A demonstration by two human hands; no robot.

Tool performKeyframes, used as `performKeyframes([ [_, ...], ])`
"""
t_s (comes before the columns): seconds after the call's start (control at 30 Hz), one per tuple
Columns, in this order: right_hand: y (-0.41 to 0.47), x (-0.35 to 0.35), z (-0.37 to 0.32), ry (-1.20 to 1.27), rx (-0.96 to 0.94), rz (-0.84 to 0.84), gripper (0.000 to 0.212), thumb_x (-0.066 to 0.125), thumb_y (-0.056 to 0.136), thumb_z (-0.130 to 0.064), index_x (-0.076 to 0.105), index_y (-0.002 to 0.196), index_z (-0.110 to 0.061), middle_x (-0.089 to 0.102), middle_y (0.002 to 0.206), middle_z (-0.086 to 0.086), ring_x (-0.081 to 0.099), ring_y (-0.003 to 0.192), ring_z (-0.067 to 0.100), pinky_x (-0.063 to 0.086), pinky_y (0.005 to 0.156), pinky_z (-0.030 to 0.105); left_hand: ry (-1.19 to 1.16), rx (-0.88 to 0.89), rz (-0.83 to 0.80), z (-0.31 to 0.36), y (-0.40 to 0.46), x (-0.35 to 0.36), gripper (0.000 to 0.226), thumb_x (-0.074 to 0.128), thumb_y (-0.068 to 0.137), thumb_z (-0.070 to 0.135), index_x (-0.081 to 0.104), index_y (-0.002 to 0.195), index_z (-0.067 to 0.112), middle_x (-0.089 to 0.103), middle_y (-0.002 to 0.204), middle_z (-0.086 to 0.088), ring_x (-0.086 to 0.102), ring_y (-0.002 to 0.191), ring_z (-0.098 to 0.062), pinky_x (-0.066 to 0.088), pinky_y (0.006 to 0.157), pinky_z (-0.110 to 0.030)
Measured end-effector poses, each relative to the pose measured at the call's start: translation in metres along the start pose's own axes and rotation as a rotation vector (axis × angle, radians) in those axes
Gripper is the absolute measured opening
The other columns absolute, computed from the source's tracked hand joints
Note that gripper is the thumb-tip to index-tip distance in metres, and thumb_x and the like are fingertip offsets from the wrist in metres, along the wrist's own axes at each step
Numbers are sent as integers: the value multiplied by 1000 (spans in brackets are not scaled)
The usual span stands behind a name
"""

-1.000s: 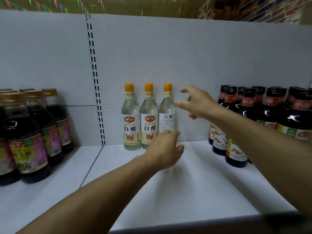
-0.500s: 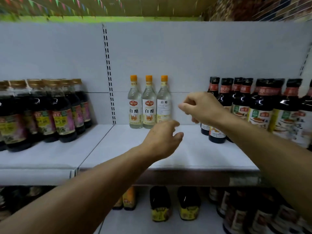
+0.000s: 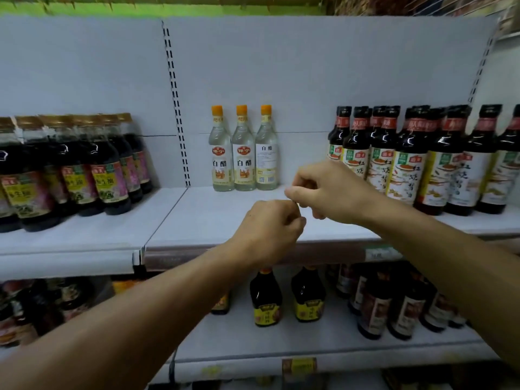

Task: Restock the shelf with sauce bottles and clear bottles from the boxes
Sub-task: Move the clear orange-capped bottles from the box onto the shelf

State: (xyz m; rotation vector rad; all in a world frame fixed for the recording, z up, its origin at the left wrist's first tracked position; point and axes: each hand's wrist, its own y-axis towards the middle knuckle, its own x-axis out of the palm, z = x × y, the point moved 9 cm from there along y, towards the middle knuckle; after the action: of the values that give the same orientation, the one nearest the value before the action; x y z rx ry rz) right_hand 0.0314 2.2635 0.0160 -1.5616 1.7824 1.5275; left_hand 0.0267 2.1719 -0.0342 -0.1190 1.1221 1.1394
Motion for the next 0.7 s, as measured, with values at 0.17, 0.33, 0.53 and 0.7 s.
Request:
performKeyframes([
  [0.17, -16, 32, -9, 11, 47, -34, 20, 64, 89, -27, 63, 69, -20, 64, 63, -7, 63, 54, 9, 46, 54, 21, -48, -29, -81, -20, -26, 8, 23, 50, 93, 21, 66, 81, 10, 69, 83, -9, 61, 83, -27, 51, 76, -44],
  [0.33, -38, 64, -15, 0, 86, -79, 18, 63, 90, -30, 65, 74, -21, 64, 70, -8, 57, 61, -2, 46, 64, 27, -135, -12, -185, -42, -56, 30, 20, 51, 95, 21, 71, 93, 18, 64, 73, 2, 61, 72, -18, 49, 64, -35],
  [0.53, -72, 109, -4, 58, 170, -148, 17, 62, 92, -28, 66, 78, -19, 66, 71, -5, 56, 54, -4, 45, 58, 23, -157, -58, -263, -74, -88, 64, 21, 51, 96, 20, 68, 84, 16, 66, 74, -1, 63, 69, -18, 54, 67, -44],
  [0.7, -101, 145, 16, 120, 252, -173, 20, 61, 94, -31, 63, 77, -21, 63, 68, -5, 58, 57, 3, 50, 56, 27, -201, -119, -337, -100, -114, 105, 19, 52, 98, 23, 68, 89, 17, 68, 81, 0, 64, 74, -15, 56, 70, -43],
])
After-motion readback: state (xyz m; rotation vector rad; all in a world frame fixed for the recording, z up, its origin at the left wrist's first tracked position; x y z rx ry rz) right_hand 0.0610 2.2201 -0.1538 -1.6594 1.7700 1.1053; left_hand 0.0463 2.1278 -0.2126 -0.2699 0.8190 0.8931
